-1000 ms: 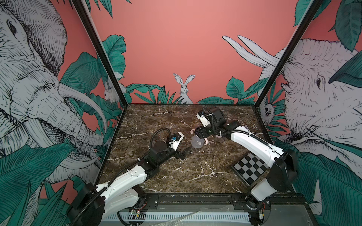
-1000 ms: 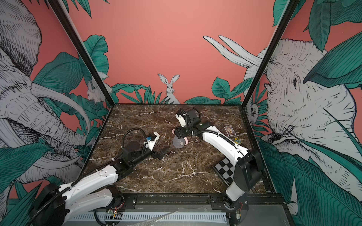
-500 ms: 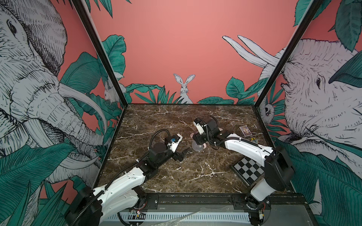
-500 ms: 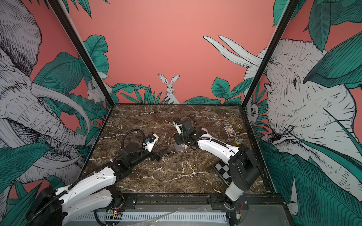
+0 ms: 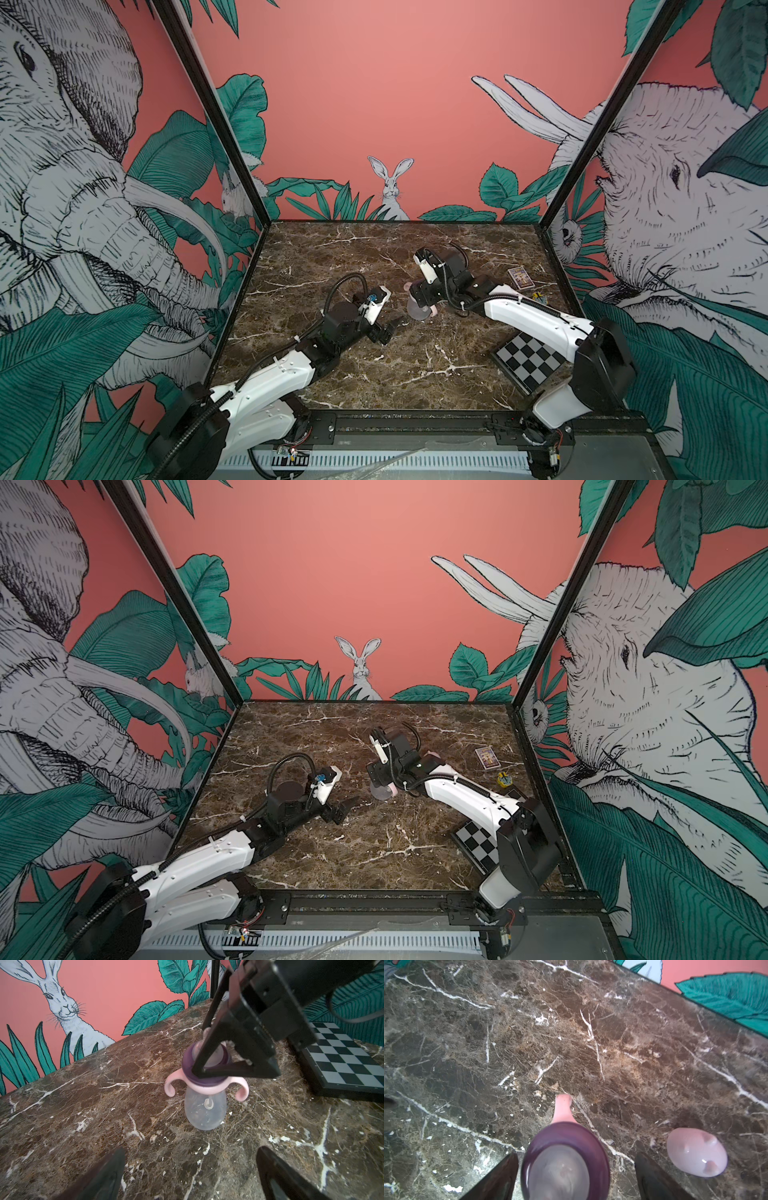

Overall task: Assemble the baby bottles
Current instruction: Place the baby bottle at the center of the board, then pick up the lid from the center of the board.

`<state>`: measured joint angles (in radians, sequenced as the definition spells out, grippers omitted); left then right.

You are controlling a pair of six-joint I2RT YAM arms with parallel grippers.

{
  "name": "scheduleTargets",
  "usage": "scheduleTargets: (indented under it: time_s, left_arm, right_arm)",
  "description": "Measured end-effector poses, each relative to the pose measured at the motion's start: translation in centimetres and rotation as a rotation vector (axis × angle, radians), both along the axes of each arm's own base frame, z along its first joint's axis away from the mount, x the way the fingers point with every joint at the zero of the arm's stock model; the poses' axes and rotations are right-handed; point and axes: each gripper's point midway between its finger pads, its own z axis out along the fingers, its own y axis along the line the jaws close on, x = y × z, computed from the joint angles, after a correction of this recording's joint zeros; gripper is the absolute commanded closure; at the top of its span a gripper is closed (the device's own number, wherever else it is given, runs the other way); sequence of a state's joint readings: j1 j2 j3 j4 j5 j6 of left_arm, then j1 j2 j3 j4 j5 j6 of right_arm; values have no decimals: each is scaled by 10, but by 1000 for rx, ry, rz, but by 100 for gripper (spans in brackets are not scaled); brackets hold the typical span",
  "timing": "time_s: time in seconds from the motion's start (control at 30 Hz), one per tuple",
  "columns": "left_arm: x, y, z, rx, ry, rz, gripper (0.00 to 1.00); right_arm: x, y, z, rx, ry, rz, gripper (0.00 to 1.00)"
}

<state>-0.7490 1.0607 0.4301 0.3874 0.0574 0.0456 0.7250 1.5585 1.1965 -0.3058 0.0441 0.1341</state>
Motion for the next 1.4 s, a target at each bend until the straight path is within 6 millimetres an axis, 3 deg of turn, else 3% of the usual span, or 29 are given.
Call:
scheduleTargets:
  time_s: [0.27, 0.37, 0.53, 0.67, 0.87, 1.07, 1.2, 1.4]
  left_arm:
    - [4, -11, -1, -8, 2, -29, 1]
    - [6, -14, 1, -18, -3, -39, 0]
    - [7, -15, 0, -22, 2, -50, 0]
    - [8, -15, -1, -27, 6, -58, 1]
    - [8, -20, -1, -39, 20, -87, 1]
    - [10, -23, 2, -57, 35, -111, 0]
    - [12, -20, 0, -57, 50, -107, 0]
    - [12, -19, -3, -49, 60, -104, 0]
  right_arm:
    - [-4, -1, 32, 32, -9, 17, 11]
    - [-1, -10, 60, 61, -28, -2, 11]
    - [12, -55, 111, 134, -76, -110, 10]
    - [20, -89, 127, 140, -84, -189, 8]
    - [31, -122, 100, 116, 21, -269, 3]
    - [39, -144, 43, 83, 163, -337, 1]
    - [45, -153, 7, 50, 246, -383, 1]
    - [55, -153, -31, 14, 311, -396, 1]
